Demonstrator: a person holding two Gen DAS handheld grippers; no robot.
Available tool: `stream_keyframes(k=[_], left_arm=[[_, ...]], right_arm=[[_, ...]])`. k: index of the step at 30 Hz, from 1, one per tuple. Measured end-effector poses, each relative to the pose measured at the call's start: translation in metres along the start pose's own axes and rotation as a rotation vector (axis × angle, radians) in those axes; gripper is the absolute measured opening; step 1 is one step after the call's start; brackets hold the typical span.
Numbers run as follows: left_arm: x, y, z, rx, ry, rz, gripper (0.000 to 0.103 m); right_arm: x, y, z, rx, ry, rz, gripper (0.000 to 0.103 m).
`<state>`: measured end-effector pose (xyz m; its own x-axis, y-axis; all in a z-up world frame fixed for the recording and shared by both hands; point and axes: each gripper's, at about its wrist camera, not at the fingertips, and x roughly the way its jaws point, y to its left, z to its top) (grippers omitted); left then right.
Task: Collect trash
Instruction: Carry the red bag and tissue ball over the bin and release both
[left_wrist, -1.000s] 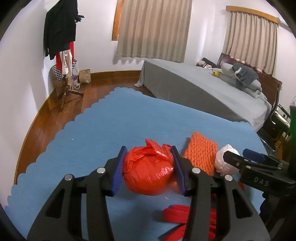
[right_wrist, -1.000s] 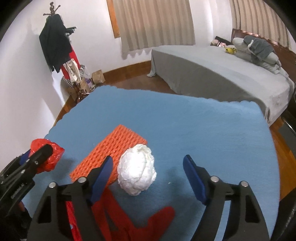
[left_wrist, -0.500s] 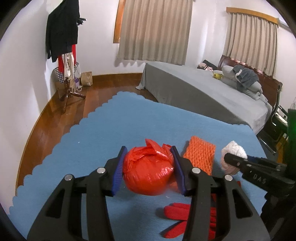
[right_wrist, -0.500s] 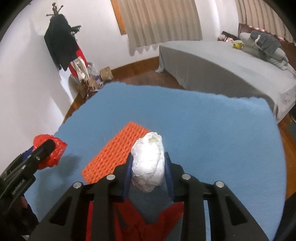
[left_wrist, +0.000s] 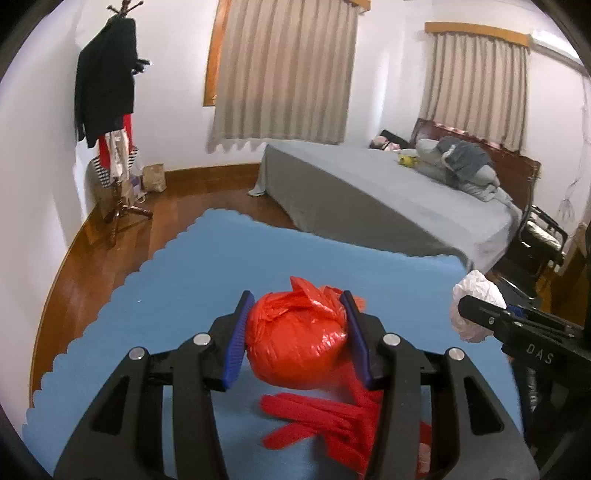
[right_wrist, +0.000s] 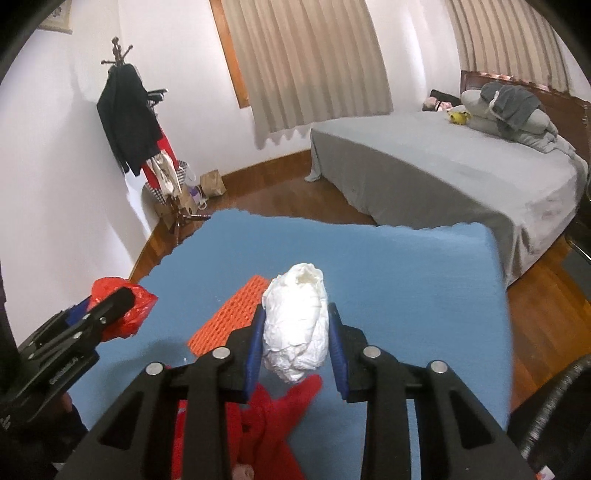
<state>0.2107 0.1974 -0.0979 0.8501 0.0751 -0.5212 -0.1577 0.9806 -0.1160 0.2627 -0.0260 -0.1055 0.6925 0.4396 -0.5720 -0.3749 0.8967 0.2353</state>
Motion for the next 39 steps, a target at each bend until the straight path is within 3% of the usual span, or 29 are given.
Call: stream_keyframes(k=[14, 25, 39], left_arm=[[-0.054, -0.079, -0.012, 0.061, -0.029, -0.142, 0.046], [-0.089, -0.139, -0.03, 0.103, -0.049, -0.272, 0.046], [-0.115, -0.228, -0.062, 0.208, -0.051, -0.439, 0.046]], right_arm=[[-0.095, -0.038, -0.022, 0.057, -0.081, -0.049, 0.032], [-0.171, -0.084, -0.05, 0.123, -0.143, -0.164, 0.032], [-0.234, -0.138, -0.096, 0.192, -0.167, -0.327, 0.032]])
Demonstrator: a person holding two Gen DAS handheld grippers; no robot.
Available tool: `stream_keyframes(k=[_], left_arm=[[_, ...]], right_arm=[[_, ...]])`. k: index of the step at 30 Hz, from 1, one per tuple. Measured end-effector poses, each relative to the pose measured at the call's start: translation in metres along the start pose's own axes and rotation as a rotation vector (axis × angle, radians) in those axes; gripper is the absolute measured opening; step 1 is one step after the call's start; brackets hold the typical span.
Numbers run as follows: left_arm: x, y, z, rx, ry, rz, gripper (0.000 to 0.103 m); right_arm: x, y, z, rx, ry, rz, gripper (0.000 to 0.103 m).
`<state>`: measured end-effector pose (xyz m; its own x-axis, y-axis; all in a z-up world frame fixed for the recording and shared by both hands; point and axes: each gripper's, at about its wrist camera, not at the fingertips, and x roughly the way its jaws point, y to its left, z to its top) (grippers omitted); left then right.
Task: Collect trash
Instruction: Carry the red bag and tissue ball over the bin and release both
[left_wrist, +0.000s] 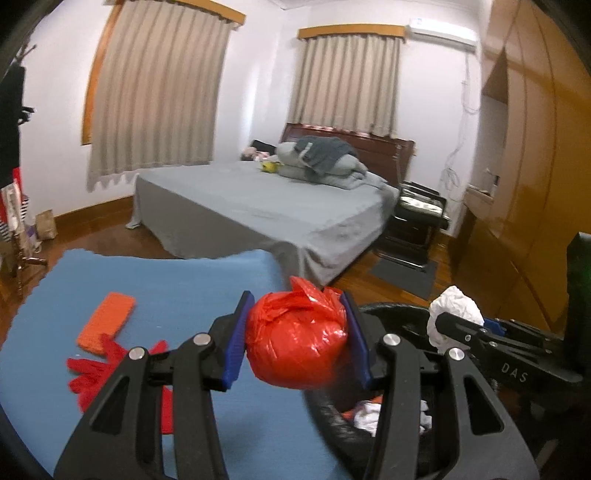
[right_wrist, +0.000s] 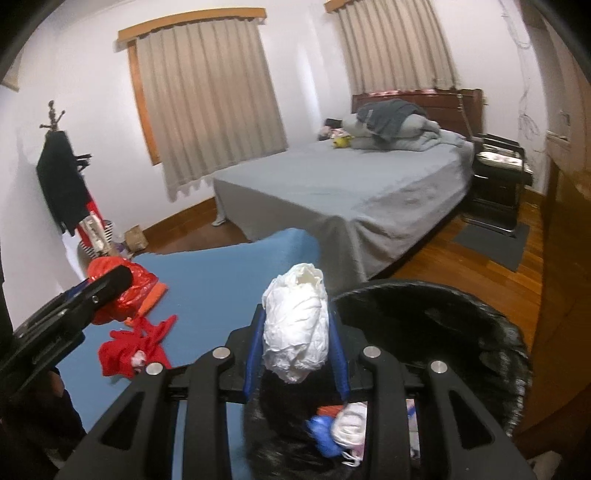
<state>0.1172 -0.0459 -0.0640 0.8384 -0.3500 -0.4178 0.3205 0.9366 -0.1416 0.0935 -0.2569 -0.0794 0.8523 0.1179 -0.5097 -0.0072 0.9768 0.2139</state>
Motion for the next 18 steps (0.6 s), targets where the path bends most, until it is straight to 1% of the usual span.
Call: stream_keyframes(k=[6, 13, 15, 17, 18], left_arm=[[0.017, -0.027, -0.005, 0.027, 0.02, -0.083, 0.046], [0.046, -0.062, -0.016, 0.06, 0.07, -0.164, 0.046], [0.054, -0.071, -0.02, 0.071, 0.088, -0.188, 0.046], [0.061, -0.08, -0.025, 0.085, 0.109, -0.209, 0.047], [0.065, -0.083, -0.028, 0.092, 0.117, -0.217, 0.049]], right_arm=[[-0.009, -0.035, -0.01, 0.037, 0.01, -0.069, 0.032], [-0.011, -0.073, -0.025, 0.087, 0.028, -0.138, 0.032], [-0.01, -0.081, -0.028, 0.1, 0.034, -0.151, 0.035], [-0.008, -0.088, -0.031, 0.107, 0.04, -0.16, 0.035], [-0.007, -0.092, -0.034, 0.109, 0.045, -0.167, 0.035]])
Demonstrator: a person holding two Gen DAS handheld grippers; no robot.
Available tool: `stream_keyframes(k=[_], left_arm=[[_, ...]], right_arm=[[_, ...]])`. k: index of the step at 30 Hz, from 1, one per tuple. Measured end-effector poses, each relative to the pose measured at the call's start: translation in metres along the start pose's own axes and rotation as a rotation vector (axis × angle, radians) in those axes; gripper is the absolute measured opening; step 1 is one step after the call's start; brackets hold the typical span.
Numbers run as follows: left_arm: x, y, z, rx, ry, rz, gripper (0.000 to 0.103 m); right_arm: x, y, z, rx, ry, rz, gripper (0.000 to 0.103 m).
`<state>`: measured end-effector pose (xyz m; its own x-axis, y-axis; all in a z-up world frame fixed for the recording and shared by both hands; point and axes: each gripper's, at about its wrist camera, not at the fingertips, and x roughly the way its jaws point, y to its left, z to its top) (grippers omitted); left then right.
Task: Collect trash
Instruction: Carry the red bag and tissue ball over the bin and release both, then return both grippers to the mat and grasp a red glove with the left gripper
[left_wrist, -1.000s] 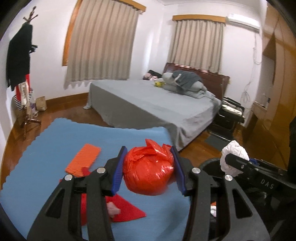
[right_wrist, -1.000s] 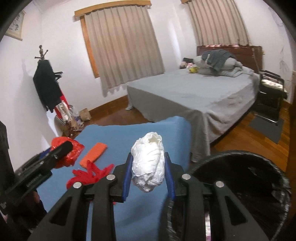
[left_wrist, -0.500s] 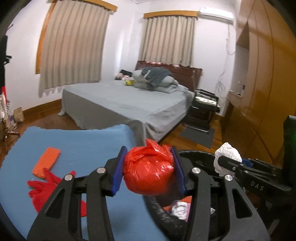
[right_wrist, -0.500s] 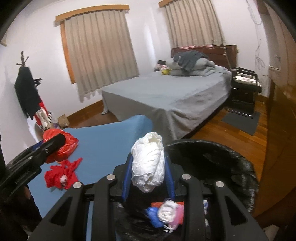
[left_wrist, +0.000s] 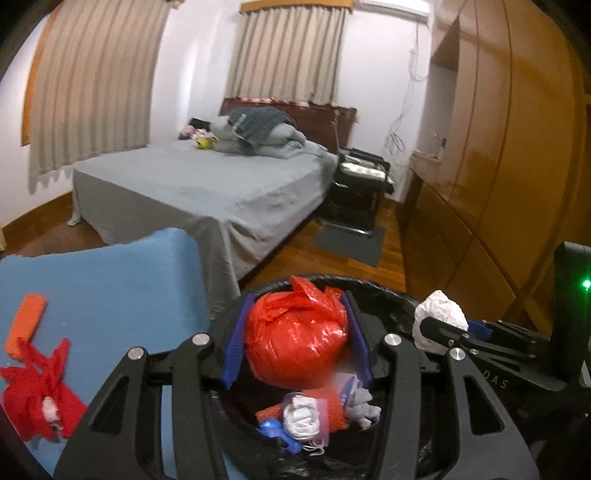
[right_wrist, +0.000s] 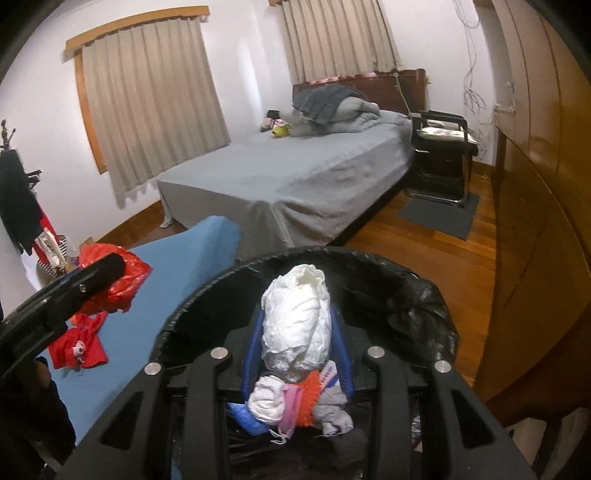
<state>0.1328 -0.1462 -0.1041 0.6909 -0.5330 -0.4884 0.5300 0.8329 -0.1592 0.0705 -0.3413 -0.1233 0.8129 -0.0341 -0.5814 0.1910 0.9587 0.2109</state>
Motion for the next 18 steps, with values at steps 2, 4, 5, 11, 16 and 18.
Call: stream_keyframes(k=[2, 4, 5, 11, 16, 18], left_arm=[[0.006, -0.004, -0.002, 0.005, 0.009, -0.007, 0.053], [0.011, -0.005, -0.004, 0.002, 0.018, -0.017, 0.058], [0.014, -0.004, -0.003, 0.002, 0.021, -0.016, 0.058], [0.021, -0.002, 0.0, -0.015, 0.026, -0.006, 0.07], [0.015, 0.007, 0.004, -0.024, 0.009, 0.03, 0.079], [0.01, 0.013, 0.007, -0.033, -0.002, 0.048, 0.083]], right_arm=[[0.004, -0.007, -0.002, 0.01, 0.008, -0.01, 0.035], [0.005, -0.012, -0.004, 0.017, 0.01, -0.019, 0.036], [0.006, -0.014, -0.004, 0.019, 0.011, -0.023, 0.036], [0.004, -0.028, -0.005, 0.038, 0.004, -0.045, 0.051], [0.0, -0.032, -0.003, 0.048, -0.015, -0.068, 0.074], [-0.003, -0.029, -0.002, 0.043, -0.029, -0.077, 0.088]])
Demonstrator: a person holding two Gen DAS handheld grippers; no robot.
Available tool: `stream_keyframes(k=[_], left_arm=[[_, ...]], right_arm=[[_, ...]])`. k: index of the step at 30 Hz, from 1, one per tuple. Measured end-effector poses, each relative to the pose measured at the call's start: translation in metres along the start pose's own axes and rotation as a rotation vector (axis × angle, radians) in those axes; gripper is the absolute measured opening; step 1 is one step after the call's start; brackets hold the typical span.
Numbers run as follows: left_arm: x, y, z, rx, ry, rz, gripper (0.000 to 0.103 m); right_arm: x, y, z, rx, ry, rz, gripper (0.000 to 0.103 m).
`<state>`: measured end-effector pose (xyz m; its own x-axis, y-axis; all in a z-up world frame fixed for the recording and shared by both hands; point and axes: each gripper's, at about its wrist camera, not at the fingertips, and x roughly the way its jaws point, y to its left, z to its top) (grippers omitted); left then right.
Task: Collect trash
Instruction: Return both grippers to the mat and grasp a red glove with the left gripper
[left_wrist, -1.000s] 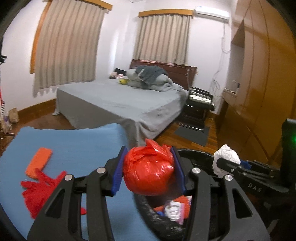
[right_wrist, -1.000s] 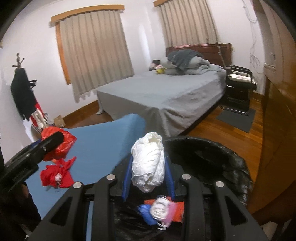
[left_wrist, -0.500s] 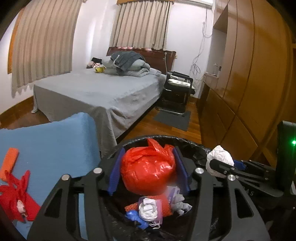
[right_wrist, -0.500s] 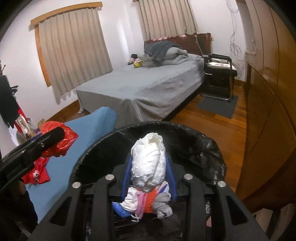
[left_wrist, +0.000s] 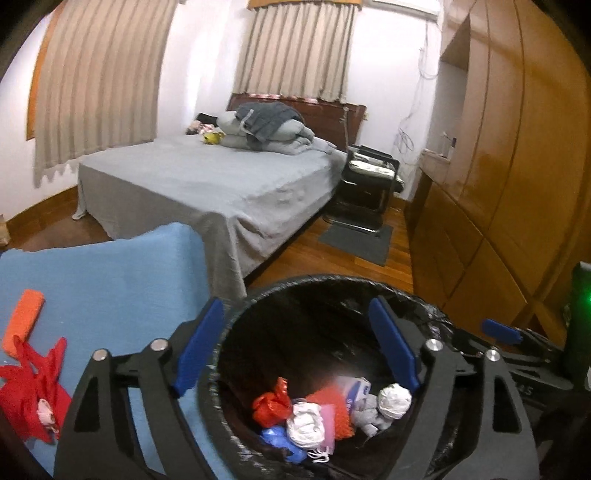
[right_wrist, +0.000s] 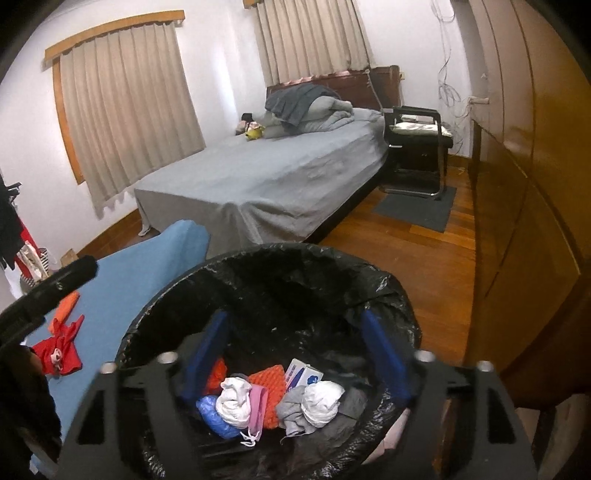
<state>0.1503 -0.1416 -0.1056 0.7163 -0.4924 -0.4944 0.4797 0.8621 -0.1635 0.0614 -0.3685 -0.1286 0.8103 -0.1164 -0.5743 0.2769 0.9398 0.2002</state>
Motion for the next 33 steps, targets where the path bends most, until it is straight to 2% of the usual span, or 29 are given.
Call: stream_keyframes(k=[4, 14, 29, 30, 33], left_arm=[[-0.012, 0.015, 0.004, -0.013, -0.019, 0.051, 0.09], [-0.062, 0.08, -0.007, -0.042, -0.053, 0.227, 0.091], [-0.127, 0.196, -0.041, -0.128, -0.048, 0.497, 0.091], [-0.13, 0.205, -0.044, -0.141, -0.043, 0.513, 0.09], [-0.133, 0.228, -0.051, -0.179, -0.012, 0.536, 0.079]], right_arm=[[-0.004, 0.01, 0.004, -0.006, -0.008, 0.021, 0.097], [0.003, 0.063, 0.001, -0.074, -0.002, 0.101, 0.097], [0.024, 0.189, -0.02, -0.231, 0.022, 0.293, 0.097], [0.025, 0.199, -0.021, -0.247, 0.024, 0.308, 0.097], [0.03, 0.224, -0.025, -0.281, 0.037, 0.34, 0.097]])
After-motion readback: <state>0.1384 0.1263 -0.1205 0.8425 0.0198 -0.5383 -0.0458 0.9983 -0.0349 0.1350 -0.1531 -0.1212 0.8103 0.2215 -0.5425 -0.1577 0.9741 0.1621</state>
